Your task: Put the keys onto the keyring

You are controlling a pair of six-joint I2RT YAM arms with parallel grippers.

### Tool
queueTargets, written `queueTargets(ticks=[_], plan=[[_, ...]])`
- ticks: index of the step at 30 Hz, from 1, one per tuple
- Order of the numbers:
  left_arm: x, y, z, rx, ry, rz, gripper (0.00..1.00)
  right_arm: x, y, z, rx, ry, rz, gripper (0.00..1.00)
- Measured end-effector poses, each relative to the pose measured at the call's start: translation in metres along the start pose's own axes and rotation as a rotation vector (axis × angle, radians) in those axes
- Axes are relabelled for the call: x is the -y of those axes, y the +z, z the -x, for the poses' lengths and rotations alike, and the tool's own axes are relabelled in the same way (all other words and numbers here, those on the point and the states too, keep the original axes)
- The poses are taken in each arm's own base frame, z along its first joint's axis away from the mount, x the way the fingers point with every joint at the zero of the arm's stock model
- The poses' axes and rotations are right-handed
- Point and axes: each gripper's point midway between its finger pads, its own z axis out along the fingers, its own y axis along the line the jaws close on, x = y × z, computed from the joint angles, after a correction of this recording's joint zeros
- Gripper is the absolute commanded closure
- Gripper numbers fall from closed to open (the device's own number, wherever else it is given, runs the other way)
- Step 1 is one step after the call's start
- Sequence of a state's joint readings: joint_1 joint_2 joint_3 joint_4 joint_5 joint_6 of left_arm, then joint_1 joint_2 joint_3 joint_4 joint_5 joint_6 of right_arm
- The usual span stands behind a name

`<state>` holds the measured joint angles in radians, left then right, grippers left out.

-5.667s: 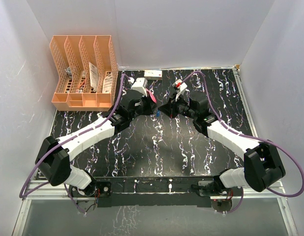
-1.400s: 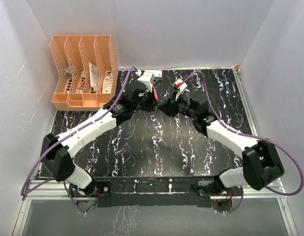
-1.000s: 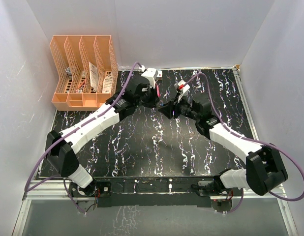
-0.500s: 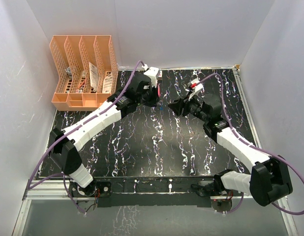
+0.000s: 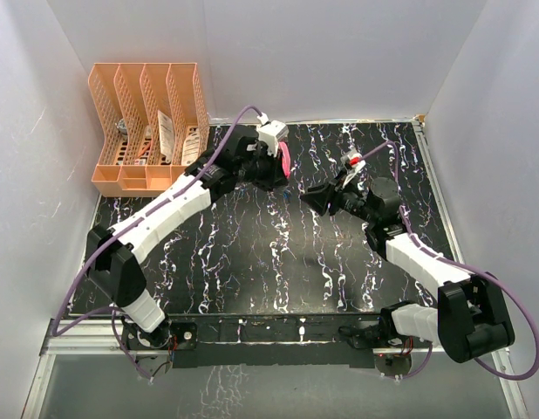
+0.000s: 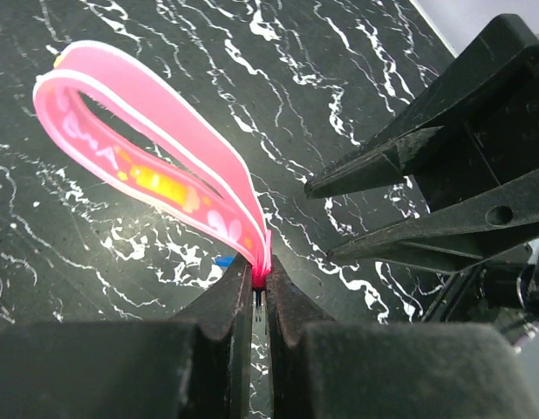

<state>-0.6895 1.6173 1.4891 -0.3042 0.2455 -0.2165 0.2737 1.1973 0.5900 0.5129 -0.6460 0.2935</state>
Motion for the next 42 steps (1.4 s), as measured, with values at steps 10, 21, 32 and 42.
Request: queueTargets(ticks=[10,21,32,42], plan=[[0.005,0.013,-0.010,-0.089,0.005,-0.166,1.00,-0.011,-0.001,0.005,0.042,-0.004,0.060,0.64],[0.008,0.023,-0.008,-0.173,-0.010,-0.200,1.00,-0.009,0.005,-0.004,0.024,0.047,0.075,0.59],[0.009,0.019,-0.004,-0.188,-0.045,-0.184,1.00,-0.003,0.004,-0.008,0.012,0.029,0.044,0.51],[0.006,0.033,-0.006,-0.217,-0.089,-0.174,1.00,-0.009,0.009,-0.019,-0.020,0.019,0.059,0.51]])
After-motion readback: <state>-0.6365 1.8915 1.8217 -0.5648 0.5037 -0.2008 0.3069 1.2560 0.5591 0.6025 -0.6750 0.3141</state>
